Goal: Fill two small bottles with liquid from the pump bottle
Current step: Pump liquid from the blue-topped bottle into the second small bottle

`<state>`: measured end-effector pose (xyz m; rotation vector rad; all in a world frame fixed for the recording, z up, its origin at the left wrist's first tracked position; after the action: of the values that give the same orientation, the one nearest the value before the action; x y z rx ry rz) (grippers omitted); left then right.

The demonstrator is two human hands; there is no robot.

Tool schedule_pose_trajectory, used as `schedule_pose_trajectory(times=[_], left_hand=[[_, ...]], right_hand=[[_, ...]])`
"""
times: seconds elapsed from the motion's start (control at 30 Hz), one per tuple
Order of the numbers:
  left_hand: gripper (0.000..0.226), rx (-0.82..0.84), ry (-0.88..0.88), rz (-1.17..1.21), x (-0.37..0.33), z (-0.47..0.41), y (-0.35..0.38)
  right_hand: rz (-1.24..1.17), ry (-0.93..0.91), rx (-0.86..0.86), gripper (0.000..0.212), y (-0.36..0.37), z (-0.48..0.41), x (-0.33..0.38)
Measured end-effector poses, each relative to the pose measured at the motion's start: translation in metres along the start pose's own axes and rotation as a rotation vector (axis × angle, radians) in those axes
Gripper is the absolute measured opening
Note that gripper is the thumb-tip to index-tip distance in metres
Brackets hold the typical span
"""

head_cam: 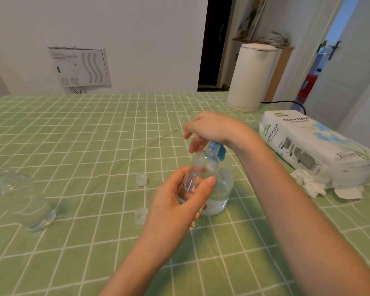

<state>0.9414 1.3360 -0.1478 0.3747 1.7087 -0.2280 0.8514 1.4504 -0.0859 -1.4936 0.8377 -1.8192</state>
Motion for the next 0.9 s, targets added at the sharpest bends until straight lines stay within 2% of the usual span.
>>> schedule_pose_trajectory(times=[0.27,0.47,0.9], left_hand=[[0.033,-0.007,-0.016,0.000,0.004,0.001,-0.001],[0.028,-0.005,0.007,-0.017,-0.002,-0.001,0.001],[0.028,0.003,0.014,-0.011,-0.002,0.000,0.001]], right_hand=[[-0.053,0.016,-0.001,0.024,0.006,0.000,-0.004],[0.028,-0.007,-0.046,0.031,-0.007,-0.001,0.004],[-0.046,-0.016,-0.002,0.027,-0.003,0.002,0.002]])
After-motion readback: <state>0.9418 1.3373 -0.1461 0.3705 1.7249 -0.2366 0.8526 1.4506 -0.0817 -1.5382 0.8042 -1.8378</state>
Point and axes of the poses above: each hand's wrist, its own z-axis away from the middle knuckle, its own y-axis out of the palm, x = y × z, the point moved 5 cm from there along -z, towards the middle knuckle, and after that the axes turned 1 degree about -x, right-handed, at the moved point
